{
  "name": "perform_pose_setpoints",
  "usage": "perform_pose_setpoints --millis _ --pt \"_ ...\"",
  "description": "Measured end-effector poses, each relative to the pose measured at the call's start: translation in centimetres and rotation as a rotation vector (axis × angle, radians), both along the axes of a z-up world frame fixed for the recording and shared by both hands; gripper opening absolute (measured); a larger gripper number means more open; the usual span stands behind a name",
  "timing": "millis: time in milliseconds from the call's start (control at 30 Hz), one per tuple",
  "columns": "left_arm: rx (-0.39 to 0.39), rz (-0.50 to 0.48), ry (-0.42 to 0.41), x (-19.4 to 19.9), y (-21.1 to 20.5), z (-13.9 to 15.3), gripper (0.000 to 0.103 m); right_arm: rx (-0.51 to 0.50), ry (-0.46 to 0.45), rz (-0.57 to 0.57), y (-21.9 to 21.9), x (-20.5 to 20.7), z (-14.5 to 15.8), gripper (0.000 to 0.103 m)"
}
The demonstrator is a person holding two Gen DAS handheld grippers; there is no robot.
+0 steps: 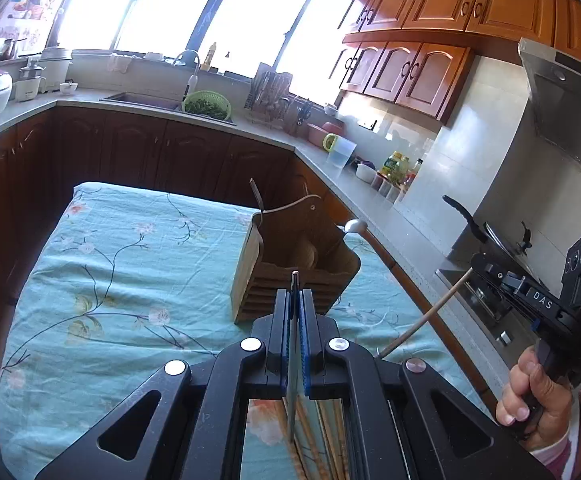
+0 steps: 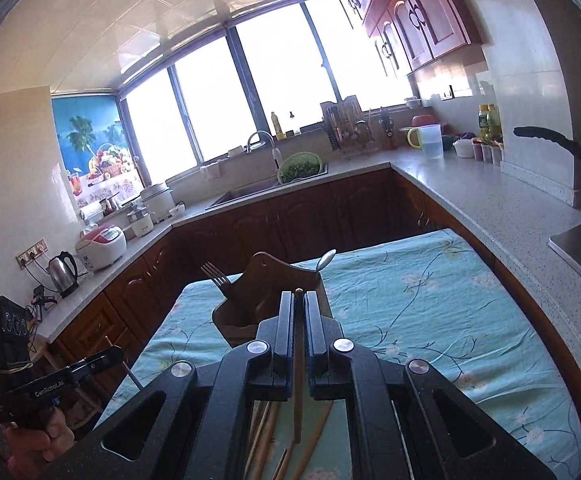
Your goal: Organize utensils
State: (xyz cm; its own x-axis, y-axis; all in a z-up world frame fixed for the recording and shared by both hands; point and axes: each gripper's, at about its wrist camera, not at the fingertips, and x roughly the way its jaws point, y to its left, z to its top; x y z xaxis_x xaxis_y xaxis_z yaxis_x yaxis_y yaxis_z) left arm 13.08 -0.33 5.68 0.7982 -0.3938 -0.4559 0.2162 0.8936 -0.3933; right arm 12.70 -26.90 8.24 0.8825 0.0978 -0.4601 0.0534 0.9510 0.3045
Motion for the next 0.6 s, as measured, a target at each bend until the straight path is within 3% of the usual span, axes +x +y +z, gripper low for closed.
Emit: perform_pose_setpoints --millis 600 --pt "0.042 0.035 -0.205 3.4 -0.5 4.5 0.002 0.014 -0.154 -0.058 -2.0 3.6 4.6 0.004"
